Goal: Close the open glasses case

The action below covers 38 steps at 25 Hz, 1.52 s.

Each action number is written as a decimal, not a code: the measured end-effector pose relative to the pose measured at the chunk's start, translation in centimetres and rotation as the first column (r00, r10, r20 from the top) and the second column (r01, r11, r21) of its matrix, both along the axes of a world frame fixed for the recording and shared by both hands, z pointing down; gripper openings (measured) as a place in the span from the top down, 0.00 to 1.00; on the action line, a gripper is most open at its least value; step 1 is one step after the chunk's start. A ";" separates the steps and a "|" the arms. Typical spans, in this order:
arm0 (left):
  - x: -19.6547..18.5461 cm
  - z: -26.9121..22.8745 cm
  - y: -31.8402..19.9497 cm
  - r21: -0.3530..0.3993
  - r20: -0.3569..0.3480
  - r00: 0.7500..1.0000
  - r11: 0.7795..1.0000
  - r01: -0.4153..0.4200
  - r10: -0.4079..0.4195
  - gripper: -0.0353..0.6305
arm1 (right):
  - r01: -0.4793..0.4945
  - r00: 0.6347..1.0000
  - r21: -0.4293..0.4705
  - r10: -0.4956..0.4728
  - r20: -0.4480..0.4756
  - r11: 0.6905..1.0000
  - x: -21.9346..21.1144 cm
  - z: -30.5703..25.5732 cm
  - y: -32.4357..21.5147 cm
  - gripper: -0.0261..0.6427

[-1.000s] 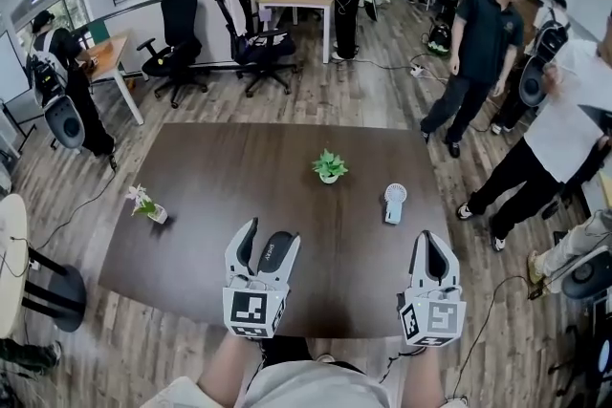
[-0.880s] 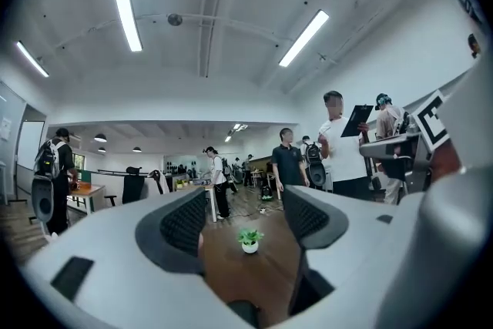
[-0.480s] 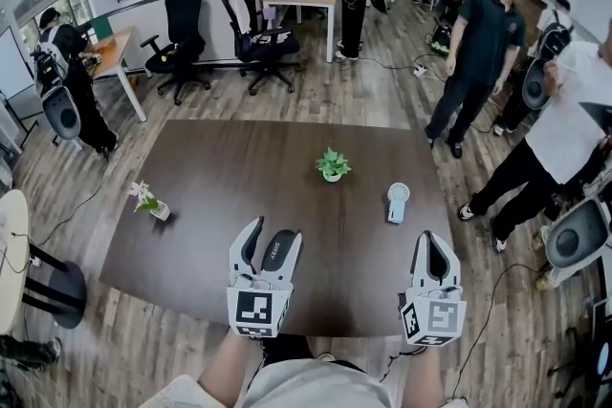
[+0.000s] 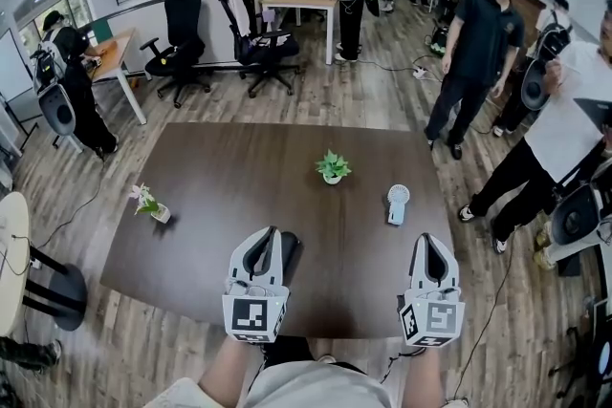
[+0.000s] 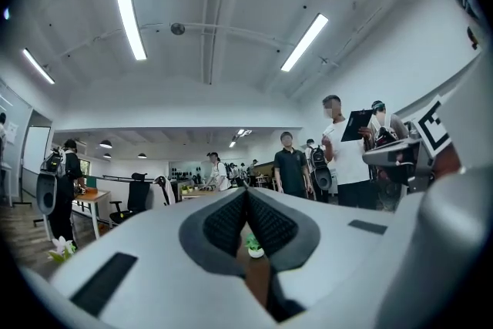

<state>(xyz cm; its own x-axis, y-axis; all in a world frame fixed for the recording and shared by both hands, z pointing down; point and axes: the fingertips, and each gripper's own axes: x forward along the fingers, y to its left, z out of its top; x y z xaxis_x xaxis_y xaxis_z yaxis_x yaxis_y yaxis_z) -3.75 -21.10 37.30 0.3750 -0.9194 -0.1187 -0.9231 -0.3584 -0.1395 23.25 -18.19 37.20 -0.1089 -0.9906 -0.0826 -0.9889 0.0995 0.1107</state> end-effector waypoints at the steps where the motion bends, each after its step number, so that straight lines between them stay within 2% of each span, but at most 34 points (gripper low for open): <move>1: 0.1 0.0 0.0 0.003 0.006 1.000 1.000 -0.001 0.001 0.94 | 0.001 1.000 -0.001 -0.001 -0.001 1.000 0.0 0.0 0.0 0.96; 5: 0.1 0.0 0.1 0.011 0.026 1.000 1.000 0.005 -0.006 0.94 | 0.002 1.000 -0.002 -0.002 -0.001 1.000 -0.3 0.1 0.1 0.96; 20: -0.8 0.9 -0.1 -0.028 0.012 0.999 0.999 0.035 -0.034 0.94 | 0.014 1.000 -0.012 -0.014 -0.003 1.000 -1.1 0.4 0.2 0.96; 38: -0.2 1.8 -0.3 -0.051 0.016 1.000 0.998 0.024 -0.024 0.94 | 0.011 1.000 -0.040 -0.011 0.009 0.999 -0.7 1.5 0.2 0.96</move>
<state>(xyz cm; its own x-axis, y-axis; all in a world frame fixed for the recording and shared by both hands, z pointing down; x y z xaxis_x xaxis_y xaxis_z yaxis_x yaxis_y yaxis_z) -4.00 -21.42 39.09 0.3540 -0.9329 -0.0657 -0.9294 -0.3432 -0.1356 22.58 -17.99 38.74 -0.1193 -0.9919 -0.0443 -0.9886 0.1145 0.0975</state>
